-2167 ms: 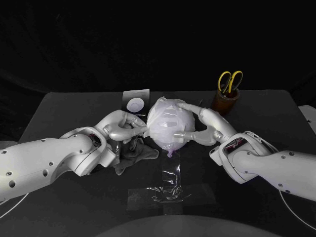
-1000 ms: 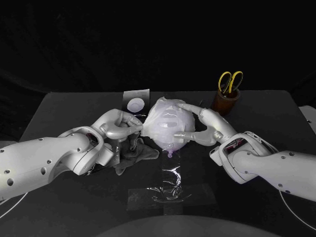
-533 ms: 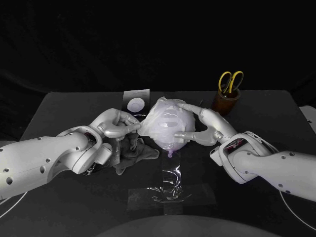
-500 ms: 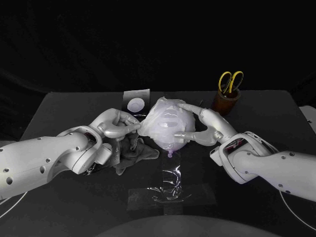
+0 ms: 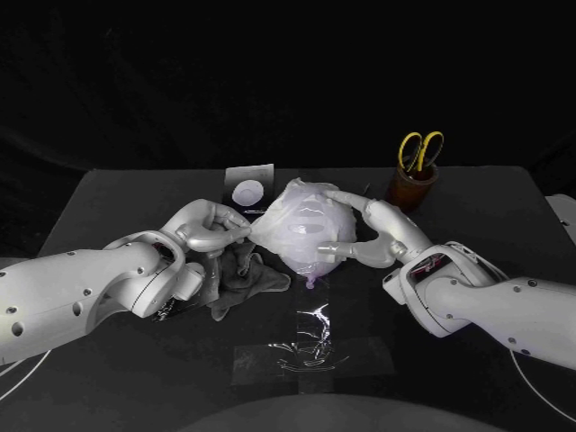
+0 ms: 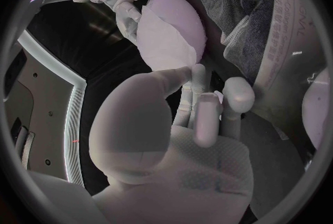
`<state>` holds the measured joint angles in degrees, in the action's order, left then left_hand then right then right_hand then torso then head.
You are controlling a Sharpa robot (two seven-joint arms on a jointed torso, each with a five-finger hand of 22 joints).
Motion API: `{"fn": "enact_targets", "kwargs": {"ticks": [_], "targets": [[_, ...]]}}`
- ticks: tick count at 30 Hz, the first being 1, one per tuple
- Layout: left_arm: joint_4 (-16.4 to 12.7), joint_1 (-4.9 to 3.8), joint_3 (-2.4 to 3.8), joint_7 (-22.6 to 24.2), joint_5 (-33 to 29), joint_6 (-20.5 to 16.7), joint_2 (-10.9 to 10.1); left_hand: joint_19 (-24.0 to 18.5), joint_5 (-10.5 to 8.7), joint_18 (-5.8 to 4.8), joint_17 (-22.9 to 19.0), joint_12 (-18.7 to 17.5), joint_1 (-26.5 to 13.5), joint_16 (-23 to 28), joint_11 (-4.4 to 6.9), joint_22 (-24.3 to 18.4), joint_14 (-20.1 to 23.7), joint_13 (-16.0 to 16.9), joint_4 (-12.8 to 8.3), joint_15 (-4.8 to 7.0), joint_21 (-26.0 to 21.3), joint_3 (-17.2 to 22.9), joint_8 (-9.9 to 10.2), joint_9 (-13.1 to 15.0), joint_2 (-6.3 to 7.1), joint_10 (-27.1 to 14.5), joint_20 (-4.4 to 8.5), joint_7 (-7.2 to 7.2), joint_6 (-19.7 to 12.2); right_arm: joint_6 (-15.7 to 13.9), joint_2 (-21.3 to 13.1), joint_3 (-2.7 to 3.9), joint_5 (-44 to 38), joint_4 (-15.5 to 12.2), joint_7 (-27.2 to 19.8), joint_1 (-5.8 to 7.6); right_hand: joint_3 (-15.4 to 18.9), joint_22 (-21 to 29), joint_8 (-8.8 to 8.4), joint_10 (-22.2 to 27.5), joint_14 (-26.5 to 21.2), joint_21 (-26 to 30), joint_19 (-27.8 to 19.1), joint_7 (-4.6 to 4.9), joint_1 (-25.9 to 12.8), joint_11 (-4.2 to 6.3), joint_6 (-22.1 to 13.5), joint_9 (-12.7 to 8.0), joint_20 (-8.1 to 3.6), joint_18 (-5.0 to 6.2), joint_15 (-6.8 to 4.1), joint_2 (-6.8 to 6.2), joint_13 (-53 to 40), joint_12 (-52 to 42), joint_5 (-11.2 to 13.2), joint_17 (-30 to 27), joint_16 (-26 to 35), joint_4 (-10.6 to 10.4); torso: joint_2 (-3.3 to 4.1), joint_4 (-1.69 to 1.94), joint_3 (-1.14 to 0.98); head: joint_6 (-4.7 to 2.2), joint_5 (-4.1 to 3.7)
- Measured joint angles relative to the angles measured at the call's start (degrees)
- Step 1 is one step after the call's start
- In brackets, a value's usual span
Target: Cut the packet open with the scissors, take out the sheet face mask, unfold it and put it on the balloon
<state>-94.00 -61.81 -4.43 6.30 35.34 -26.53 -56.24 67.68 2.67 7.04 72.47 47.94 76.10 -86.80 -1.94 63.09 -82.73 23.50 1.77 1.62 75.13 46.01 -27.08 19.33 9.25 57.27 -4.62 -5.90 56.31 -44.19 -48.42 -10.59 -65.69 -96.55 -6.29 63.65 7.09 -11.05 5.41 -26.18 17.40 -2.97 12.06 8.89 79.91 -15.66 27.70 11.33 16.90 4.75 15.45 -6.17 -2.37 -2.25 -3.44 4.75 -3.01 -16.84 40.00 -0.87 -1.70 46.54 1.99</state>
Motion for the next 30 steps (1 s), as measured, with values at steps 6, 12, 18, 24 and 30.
{"fn": "enact_targets", "kwargs": {"ticks": [6,12,18,24,30], "targets": [[0.1,-0.01,0.00,-2.2,-1.7,-0.7,0.0,0.0,0.00,0.00,0.3,1.1,-1.7,-0.2,0.10,0.2,-0.3,0.8,-1.5,0.31,0.3,3.9,-0.6,0.0,1.66,0.1,0.00,0.48,0.6,0.0,0.1,0.00,0.0,0.0,0.0,-0.01,0.0,0.0,-0.01,0.0,0.0,0.0,0.0,0.00,0.0,0.00,0.0,0.0,0.00,0.00,0.00,0.00,0.0,0.1,0.0,0.0,0.0,0.0,-0.01,0.01,0.02,-0.06,0.03],[0.0,-0.02,0.02,-5.1,-4.8,-0.7,0.0,-0.3,0.05,0.00,1.0,2.1,-4.4,-0.4,0.52,0.2,-0.6,1.7,-3.9,0.62,0.7,7.9,-1.9,0.0,3.04,0.3,0.33,0.79,1.1,0.1,0.2,0.00,0.0,0.0,-0.1,-0.01,0.0,0.0,-0.01,0.0,0.0,0.0,0.0,-0.07,0.0,0.00,-0.1,0.1,0.00,0.00,0.00,0.00,0.0,0.1,0.0,0.0,0.0,0.0,-0.01,0.00,0.03,-0.08,0.12],[-0.1,-0.02,0.02,-7.4,-7.5,-0.4,0.1,-0.3,0.40,-0.01,1.3,2.2,-5.0,-0.5,0.63,0.2,-0.6,1.8,-4.4,0.62,0.7,8.4,-1.9,0.0,3.13,0.2,0.33,0.75,1.3,0.2,0.2,0.00,0.0,0.1,-0.1,-0.02,0.0,0.0,-0.03,0.0,0.0,0.0,0.0,0.13,0.0,0.00,0.1,0.0,0.00,0.00,0.00,0.00,0.0,0.2,0.0,0.0,0.0,0.0,-0.01,0.03,0.03,-0.07,0.22],[-0.2,-0.04,0.04,-9.0,-9.4,-0.1,0.2,-0.3,0.40,-0.01,2.0,2.2,-5.1,-0.4,0.62,0.3,-1.0,1.8,-4.6,0.61,0.7,8.6,-1.9,0.0,3.22,0.2,0.32,0.75,1.3,0.2,0.3,0.00,0.0,0.1,-0.2,-0.02,0.0,0.0,-0.03,0.0,0.0,0.0,0.0,0.13,0.0,0.01,0.1,0.0,0.00,0.00,0.00,0.00,0.0,0.2,0.0,0.0,0.0,0.0,-0.01,0.03,0.03,-0.07,0.24],[-0.5,-0.04,0.04,-9.7,-10.2,-0.1,0.2,-1.0,0.41,0.00,2.5,2.2,-6.0,-0.9,0.50,-0.6,-1.1,1.8,-4.5,0.51,0.5,8.8,-1.0,3.1,2.52,0.0,0.73,0.04,-1.0,0.2,0.3,0.00,0.0,0.1,-0.2,-0.03,0.0,0.0,-0.04,0.0,0.0,0.0,0.0,0.12,0.0,0.01,0.1,0.0,0.00,0.00,0.00,0.00,0.0,0.2,0.0,0.0,0.0,0.0,-0.01,0.03,0.03,-0.10,0.24]]}}
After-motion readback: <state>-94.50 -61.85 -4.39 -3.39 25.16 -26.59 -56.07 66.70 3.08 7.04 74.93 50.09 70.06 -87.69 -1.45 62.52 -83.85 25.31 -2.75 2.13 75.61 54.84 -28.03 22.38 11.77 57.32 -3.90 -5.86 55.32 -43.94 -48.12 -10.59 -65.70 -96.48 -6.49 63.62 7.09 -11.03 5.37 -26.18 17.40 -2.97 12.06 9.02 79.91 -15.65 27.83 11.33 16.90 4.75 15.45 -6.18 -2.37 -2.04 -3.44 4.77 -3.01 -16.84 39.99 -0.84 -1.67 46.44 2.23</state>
